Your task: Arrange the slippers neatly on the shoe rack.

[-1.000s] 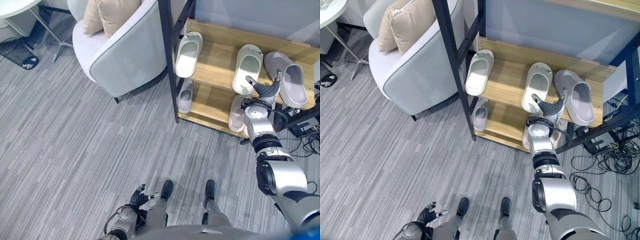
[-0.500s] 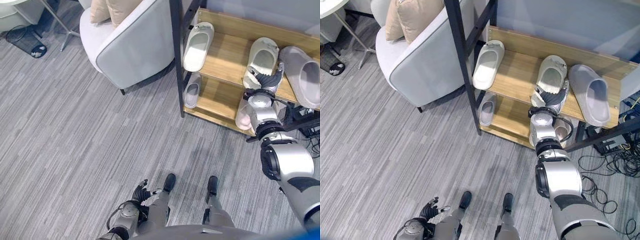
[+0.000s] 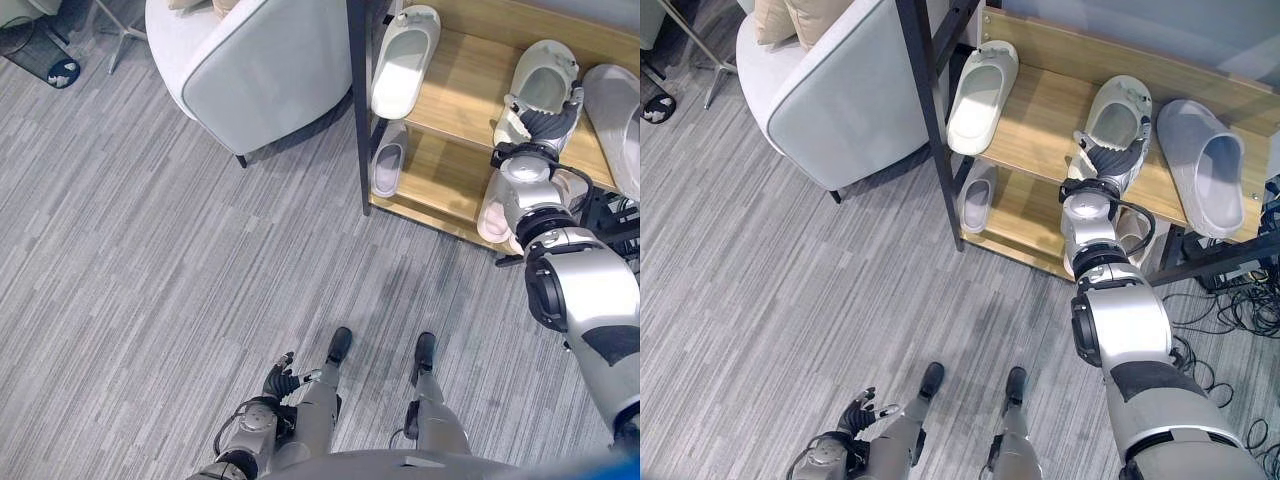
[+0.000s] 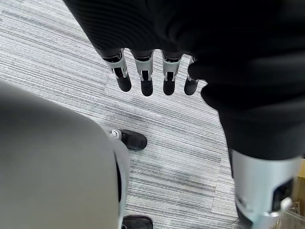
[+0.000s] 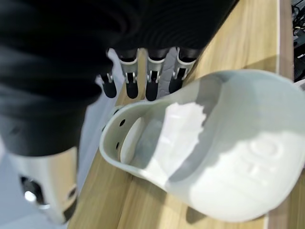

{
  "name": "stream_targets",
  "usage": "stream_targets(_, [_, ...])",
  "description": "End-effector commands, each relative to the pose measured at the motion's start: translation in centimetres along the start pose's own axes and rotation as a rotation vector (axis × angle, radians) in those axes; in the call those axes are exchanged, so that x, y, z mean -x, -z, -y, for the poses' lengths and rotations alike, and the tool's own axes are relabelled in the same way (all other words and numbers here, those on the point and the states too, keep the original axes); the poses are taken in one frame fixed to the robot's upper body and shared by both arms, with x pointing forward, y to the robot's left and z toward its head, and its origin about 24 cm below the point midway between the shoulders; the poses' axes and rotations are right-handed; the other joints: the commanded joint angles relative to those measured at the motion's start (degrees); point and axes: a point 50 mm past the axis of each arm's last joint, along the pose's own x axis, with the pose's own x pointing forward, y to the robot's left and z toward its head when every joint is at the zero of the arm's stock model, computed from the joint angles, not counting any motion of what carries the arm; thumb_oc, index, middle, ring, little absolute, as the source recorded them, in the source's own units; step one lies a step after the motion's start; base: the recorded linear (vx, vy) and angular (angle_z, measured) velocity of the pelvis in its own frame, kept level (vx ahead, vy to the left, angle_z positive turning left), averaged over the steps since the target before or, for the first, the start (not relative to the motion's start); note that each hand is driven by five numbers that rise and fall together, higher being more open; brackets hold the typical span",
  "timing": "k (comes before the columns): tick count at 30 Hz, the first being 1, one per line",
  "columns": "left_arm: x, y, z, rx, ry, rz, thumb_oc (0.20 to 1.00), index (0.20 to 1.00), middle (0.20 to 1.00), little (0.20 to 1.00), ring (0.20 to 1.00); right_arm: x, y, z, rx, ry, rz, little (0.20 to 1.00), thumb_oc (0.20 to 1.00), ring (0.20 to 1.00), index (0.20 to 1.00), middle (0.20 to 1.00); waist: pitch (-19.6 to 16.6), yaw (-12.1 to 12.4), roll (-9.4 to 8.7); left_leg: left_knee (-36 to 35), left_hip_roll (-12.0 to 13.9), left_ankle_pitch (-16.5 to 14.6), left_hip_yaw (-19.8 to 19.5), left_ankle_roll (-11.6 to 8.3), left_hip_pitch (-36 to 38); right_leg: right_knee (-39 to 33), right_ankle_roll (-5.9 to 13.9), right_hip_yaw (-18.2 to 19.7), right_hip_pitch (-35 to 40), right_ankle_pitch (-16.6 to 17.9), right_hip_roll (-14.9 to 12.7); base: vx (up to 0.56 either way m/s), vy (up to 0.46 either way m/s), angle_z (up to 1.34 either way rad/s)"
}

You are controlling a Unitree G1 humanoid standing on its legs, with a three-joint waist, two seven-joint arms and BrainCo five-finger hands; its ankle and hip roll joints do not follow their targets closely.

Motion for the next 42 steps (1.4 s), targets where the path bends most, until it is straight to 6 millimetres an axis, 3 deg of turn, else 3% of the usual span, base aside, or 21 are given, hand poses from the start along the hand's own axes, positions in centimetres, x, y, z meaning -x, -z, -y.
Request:
stream_targets(1, [0.2, 0.4, 3.2, 0.051, 0.078, -0.024, 1.000, 1.000, 1.000, 1.000, 1.000, -0.7, -5.1, -1.7, -0.097, -0.104, 0.070, 1.000, 1.000, 1.000, 1.000, 1.000, 4.3, 1.9, -0.25, -6.9, 0.9, 3.7, -2.3, -0.63, 4.4, 0.4, 5.64, -3.8, 9.7, -5.5, -2.8, 0.01, 0.032, -0.01])
stream_targets(5, [0.1, 0.1, 3.3, 0.053, 0.080, -0.016, 1.000, 1.000, 1.000, 1.000, 1.000, 0.0, -5.4, -2.9, -0.109, -0.145, 0.073, 1.000, 1.000, 1.000, 1.000, 1.000, 4.4, 2.0, -0.56, -6.9, 0.9, 3.7, -2.4, -0.55, 4.4, 0.4, 5.75, -4.1, 9.9, -5.6, -2.8, 0.00, 0.008, 0.00])
stream_targets(17, [0.3, 0.8, 3.3, 0.036, 0.089, -0.041, 1.000, 1.000, 1.000, 1.000, 1.000, 0.7, -5.7, -4.0, -0.090, -0.223, 0.104, 1.000, 1.000, 1.000, 1.000, 1.000, 4.3, 3.9, -0.65, -6.8, 0.1, 4.0, -3.5, -0.57, 3.9, 0.4, 6.01, -5.5, 10.2, -5.9, -3.2, 0.00, 0.000, 0.00])
stream_targets(23, [0.4, 0.9, 3.7, 0.049, 0.094, -0.049, 1.000, 1.000, 1.000, 1.000, 1.000, 1.2, -6.0, -4.2, -0.124, -0.132, 0.121, 1.000, 1.000, 1.000, 1.000, 1.000, 4.3, 4.1, -0.67, -6.8, 0.0, 4.1, -3.6, -0.70, 3.7, 0.4, 6.04, -5.5, 10.0, -5.9, -3.3, 0.00, 0.004, 0.05])
stream_targets(32, [0.0, -0.3, 4.2, 0.093, 0.099, -0.005, 1.000, 1.000, 1.000, 1.000, 1.000, 0.5, -6.0, -1.7, -0.213, 0.139, 0.145, 1.000, 1.000, 1.000, 1.000, 1.000, 5.4, 3.4, -0.34, -6.6, 0.2, 4.1, -3.3, -0.69, 3.2, 0.4, 5.97, -4.9, 9.4, -6.0, -3.2, -0.01, 0.013, 0.03])
stream_targets(42, [0.0, -0.2, 4.2, 0.096, 0.091, -0.004, 1.000, 1.000, 1.000, 1.000, 1.000, -0.5, -6.8, 0.1, -0.270, 0.250, 0.135, 1.000, 1.000, 1.000, 1.000, 1.000, 5.8, 3.1, 0.00, -6.8, -0.2, 4.3, -3.1, -0.72, 1.9, 0.4, 6.47, -5.0, 8.2, -6.0, -3.7, 0.00, 0.000, 0.00])
